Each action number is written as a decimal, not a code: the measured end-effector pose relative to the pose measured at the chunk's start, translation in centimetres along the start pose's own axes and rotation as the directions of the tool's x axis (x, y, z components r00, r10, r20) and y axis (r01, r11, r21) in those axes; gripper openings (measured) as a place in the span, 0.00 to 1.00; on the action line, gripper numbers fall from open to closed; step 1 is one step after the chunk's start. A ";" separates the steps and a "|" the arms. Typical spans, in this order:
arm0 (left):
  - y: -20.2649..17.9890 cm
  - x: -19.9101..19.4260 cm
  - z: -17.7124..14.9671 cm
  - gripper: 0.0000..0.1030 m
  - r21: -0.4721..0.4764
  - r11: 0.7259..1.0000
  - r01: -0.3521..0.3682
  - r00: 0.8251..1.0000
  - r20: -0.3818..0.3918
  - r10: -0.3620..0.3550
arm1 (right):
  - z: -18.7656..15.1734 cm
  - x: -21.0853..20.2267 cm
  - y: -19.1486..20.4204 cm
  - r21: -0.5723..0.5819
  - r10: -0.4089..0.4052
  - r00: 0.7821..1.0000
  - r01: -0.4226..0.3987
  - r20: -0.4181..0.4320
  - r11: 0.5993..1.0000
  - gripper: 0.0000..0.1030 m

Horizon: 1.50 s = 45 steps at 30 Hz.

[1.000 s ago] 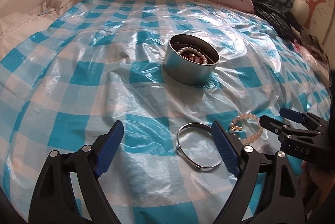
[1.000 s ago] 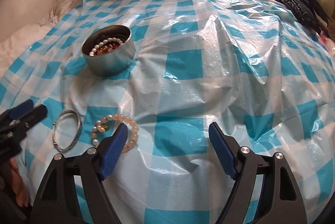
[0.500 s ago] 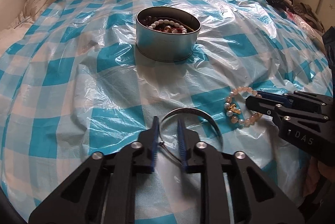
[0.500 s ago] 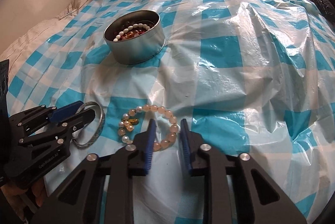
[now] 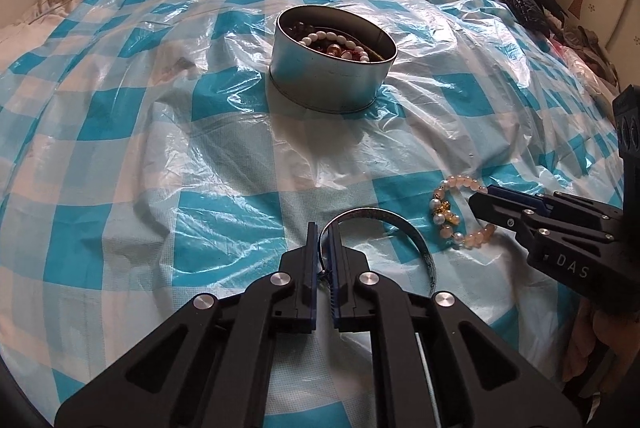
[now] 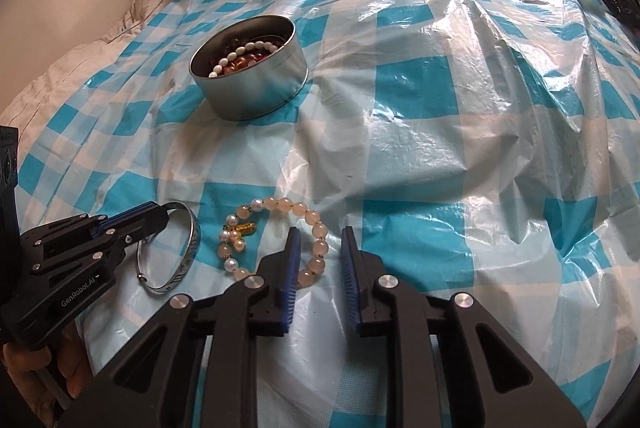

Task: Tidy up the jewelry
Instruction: 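Grasp the silver bangle with the left gripper while the right grasps the peach bead bracelet, then carry the bangle and peach bracelet over the tin and open both grippers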

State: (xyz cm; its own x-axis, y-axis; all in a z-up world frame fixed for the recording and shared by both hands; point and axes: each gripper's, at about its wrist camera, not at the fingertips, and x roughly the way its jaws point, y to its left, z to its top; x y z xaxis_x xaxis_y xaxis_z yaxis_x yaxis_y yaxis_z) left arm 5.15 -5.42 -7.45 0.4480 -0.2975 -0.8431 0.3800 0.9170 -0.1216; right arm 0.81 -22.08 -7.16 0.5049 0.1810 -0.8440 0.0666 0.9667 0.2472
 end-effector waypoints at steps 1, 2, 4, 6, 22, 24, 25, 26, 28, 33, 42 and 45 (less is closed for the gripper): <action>-0.1 0.0 0.0 0.05 0.005 1.000 -0.005 1.000 -0.001 0.005 | 0.0 0.0 -0.1 0.003 0.004 1.000 -0.004 0.001 1.000 0.21; -0.2 0.0 0.0 0.06 0.010 1.000 -0.010 1.000 -0.001 0.010 | 0.0 0.0 -0.1 0.006 0.009 1.000 -0.009 0.002 1.000 0.21; -0.4 0.0 0.0 0.06 0.022 1.000 -0.021 1.000 0.001 0.021 | 0.0 -0.1 -0.2 0.009 0.026 1.000 -0.026 0.005 1.000 0.13; -0.7 -0.2 0.0 0.05 0.036 0.999 -0.023 1.000 0.010 0.023 | 0.0 -0.2 -0.2 0.014 0.044 0.999 -0.044 0.011 0.999 0.09; -0.8 -3.5 0.0 0.04 0.036 0.999 -0.038 0.987 0.159 0.031 | -0.1 -4.2 -0.9 0.138 0.224 0.954 -0.254 0.201 0.957 0.08; -0.6 -4.0 0.0 0.04 0.027 0.999 -0.019 0.983 0.183 0.013 | -0.2 -4.8 -0.9 0.134 0.246 0.941 -0.281 0.234 0.950 0.08; -0.5 -4.4 0.1 0.04 0.019 1.000 -0.004 0.980 0.197 0.000 | -0.2 -5.1 -0.9 0.128 0.258 0.932 -0.297 0.255 0.946 0.08; -0.2 -4.8 0.2 0.04 0.006 1.000 0.017 0.977 0.212 -0.018 | -0.2 -5.4 -0.9 0.122 0.267 0.924 -0.309 0.275 0.943 0.08; 0.4 -5.4 0.3 0.04 -0.022 0.999 0.046 0.971 0.236 -0.039 | -0.1 -5.8 -0.6 0.112 0.278 0.910 -0.324 0.307 0.939 0.08; 1.4 -6.4 1.0 0.04 -0.075 0.990 0.121 0.958 0.270 -0.097 | 0.6 -6.2 -0.2 0.097 0.312 0.881 -0.367 0.356 0.925 0.08; 1.2 -7.9 3.7 0.04 -0.069 0.986 0.153 0.936 0.330 -0.122 | 3.4 -7.0 0.6 0.073 0.344 0.845 -0.406 0.410 0.911 0.08; 1.1 -8.0 4.8 0.04 -0.069 0.986 0.149 0.933 0.340 -0.118 | 4.4 -7.1 0.8 0.064 0.350 0.837 -0.412 0.421 0.909 0.08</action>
State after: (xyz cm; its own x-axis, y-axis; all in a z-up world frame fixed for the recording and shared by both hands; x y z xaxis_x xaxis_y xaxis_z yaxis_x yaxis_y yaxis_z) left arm 5.90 -3.28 1.66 0.6486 -0.4758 -0.5941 0.3862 0.8783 -0.2818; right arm 1.09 -23.44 1.13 0.8079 0.4139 -0.4196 -0.0926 0.7922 0.6032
